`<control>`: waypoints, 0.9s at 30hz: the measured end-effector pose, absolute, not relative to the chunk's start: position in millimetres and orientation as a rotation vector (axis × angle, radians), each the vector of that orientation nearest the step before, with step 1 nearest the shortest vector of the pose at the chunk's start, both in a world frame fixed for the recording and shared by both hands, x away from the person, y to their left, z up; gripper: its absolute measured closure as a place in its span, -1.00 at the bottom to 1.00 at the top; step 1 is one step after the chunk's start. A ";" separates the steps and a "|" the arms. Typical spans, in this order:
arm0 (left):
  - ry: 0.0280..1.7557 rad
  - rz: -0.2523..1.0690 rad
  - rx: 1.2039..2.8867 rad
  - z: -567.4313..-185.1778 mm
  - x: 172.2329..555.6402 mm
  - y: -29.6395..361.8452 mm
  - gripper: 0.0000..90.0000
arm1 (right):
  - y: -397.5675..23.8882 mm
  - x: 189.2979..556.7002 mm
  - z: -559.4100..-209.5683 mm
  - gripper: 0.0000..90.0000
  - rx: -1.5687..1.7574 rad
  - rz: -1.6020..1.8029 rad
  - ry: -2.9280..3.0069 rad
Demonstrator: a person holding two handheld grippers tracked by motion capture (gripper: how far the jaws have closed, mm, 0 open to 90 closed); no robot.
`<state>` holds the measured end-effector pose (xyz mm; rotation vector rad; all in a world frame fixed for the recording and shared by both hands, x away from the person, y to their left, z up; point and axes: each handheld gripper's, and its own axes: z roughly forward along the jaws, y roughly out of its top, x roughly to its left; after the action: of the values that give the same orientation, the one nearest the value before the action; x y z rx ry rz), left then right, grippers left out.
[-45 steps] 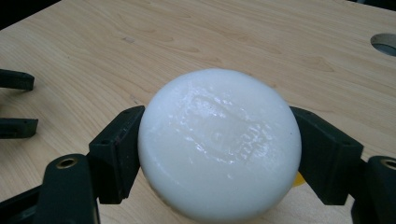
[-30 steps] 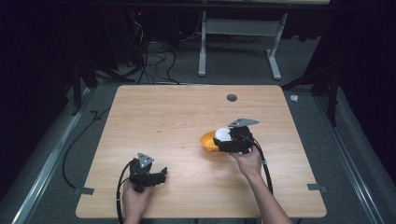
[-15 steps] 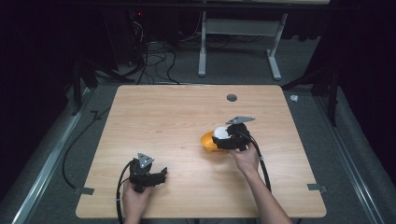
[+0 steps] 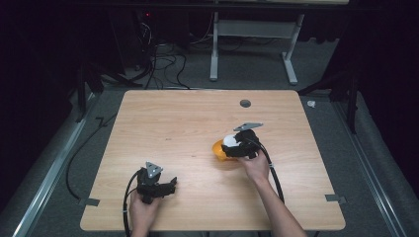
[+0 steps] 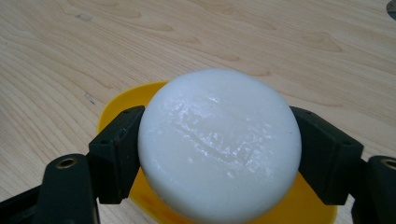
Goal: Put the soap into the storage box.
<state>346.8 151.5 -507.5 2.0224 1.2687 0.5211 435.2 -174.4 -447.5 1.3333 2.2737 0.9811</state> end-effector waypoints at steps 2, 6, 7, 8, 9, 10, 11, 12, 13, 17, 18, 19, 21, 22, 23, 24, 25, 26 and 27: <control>1.268 0.521 2.022 -507.5 346.7 151.4 -0.66 | -173.1 435.8 -448.8 -0.46 1.334 0.967 2.278; 1.267 0.521 2.023 -507.5 346.6 151.5 -0.66 | -171.8 437.2 -451.9 -0.46 1.342 0.960 2.278; 1.267 0.521 2.023 -507.5 346.5 151.4 -0.66 | -171.6 437.5 -452.6 -0.46 1.342 0.961 2.277; 1.266 0.521 2.023 -507.5 346.4 151.4 -0.66 | -171.4 437.8 -453.1 -0.46 1.344 0.958 2.276; 1.265 0.521 2.025 -507.5 346.4 151.4 -0.66 | -171.2 438.2 -454.7 -0.46 1.348 0.954 2.279; 1.264 0.521 2.025 -507.5 346.3 151.3 -0.66 | -171.2 438.2 -454.7 -0.46 1.348 0.954 2.279; 1.263 0.521 2.026 -507.5 346.2 151.3 -0.66 | -170.8 438.4 -456.9 -0.46 1.356 0.948 2.283; 1.263 0.521 2.026 -507.5 346.2 151.3 -0.66 | -170.8 438.4 -456.9 -0.46 1.356 0.948 2.283; 1.263 0.521 2.025 -507.5 346.2 151.3 -0.66 | -170.6 438.3 -457.6 -0.46 1.355 0.945 2.283; 1.262 0.521 2.026 -507.5 346.1 151.3 -0.66 | -173.1 433.8 -450.6 -0.45 1.341 1.021 2.241; 1.262 0.521 2.026 -507.5 346.1 151.3 -0.66 | -173.1 433.8 -450.6 -0.45 1.341 1.021 2.241; 1.262 0.521 2.026 -507.6 346.1 151.2 -0.66 | -173.5 432.7 -448.7 -0.45 1.333 1.028 2.238; 1.261 0.521 2.027 -507.6 346.1 151.2 -0.66 | -175.3 429.7 -444.9 -0.43 1.325 1.050 2.229; 1.261 0.521 2.027 -507.6 346.0 151.2 -0.66 | -175.3 429.7 -444.9 -0.43 1.325 1.050 2.229; 1.261 0.521 2.027 -507.5 346.1 151.2 -0.66 | -176.8 428.0 -442.7 -0.41 1.316 1.063 2.225; 1.261 0.521 2.027 -507.5 346.1 151.2 -0.66 | -176.8 428.0 -442.7 -0.41 1.316 1.063 2.225; 1.261 0.521 2.027 -507.5 346.0 151.2 -0.66 | -177.5 427.4 -441.6 -0.40 1.311 1.068 2.222; 1.261 0.521 2.027 -507.6 346.1 151.2 -0.66 | -177.9 426.5 -440.3 -0.39 1.312 1.074 2.217; 1.261 0.521 2.027 -507.6 346.0 151.2 -0.66 | -178.9 426.0 -439.2 -0.39 1.303 1.079 2.212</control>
<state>346.0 151.2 -507.6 2.0267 1.2607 0.5208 426.0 -178.9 -439.2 1.3029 2.2118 1.0794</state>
